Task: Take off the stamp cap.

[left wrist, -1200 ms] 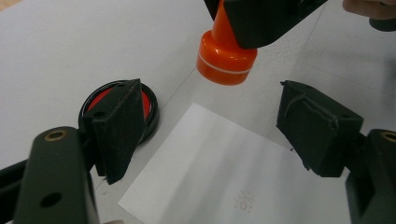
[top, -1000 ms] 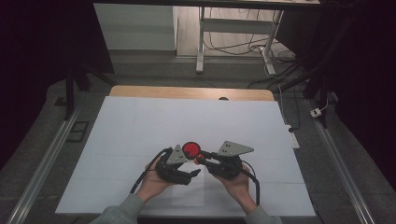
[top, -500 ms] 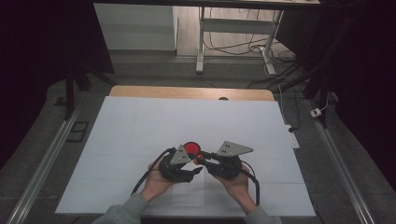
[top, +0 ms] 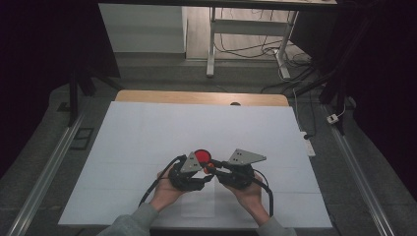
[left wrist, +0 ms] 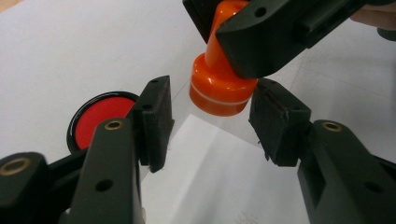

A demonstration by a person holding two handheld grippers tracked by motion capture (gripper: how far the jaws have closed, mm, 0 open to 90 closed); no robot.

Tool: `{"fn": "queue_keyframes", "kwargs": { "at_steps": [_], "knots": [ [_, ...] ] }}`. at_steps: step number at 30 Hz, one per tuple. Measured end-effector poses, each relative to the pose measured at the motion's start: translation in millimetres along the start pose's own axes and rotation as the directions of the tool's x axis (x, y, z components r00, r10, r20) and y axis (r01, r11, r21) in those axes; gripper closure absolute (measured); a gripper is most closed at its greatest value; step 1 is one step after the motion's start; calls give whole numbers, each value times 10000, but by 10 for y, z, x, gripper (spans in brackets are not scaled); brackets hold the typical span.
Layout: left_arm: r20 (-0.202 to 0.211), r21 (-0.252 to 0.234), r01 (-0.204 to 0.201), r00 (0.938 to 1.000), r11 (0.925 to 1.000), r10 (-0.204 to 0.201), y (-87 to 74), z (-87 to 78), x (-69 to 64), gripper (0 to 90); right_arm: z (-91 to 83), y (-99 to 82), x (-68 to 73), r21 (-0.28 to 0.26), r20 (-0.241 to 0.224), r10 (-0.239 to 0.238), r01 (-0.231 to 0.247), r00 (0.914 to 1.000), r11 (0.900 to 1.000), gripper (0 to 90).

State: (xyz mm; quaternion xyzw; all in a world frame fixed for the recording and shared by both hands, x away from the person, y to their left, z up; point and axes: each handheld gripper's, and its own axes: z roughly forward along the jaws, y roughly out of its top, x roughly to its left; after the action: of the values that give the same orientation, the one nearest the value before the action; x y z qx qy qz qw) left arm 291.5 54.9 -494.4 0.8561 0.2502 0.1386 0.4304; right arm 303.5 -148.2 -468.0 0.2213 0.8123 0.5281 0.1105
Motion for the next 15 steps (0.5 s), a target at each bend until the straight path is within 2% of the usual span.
{"fn": "queue_keyframes", "kwargs": {
  "at_steps": [15],
  "knots": [
    [100, 63, -79, 9999, 9999, 79, 4, 6, 0, 555, 4, -4, 6, -5, -6, 13, -13, 10000, 10000, 734]
  ]
}}
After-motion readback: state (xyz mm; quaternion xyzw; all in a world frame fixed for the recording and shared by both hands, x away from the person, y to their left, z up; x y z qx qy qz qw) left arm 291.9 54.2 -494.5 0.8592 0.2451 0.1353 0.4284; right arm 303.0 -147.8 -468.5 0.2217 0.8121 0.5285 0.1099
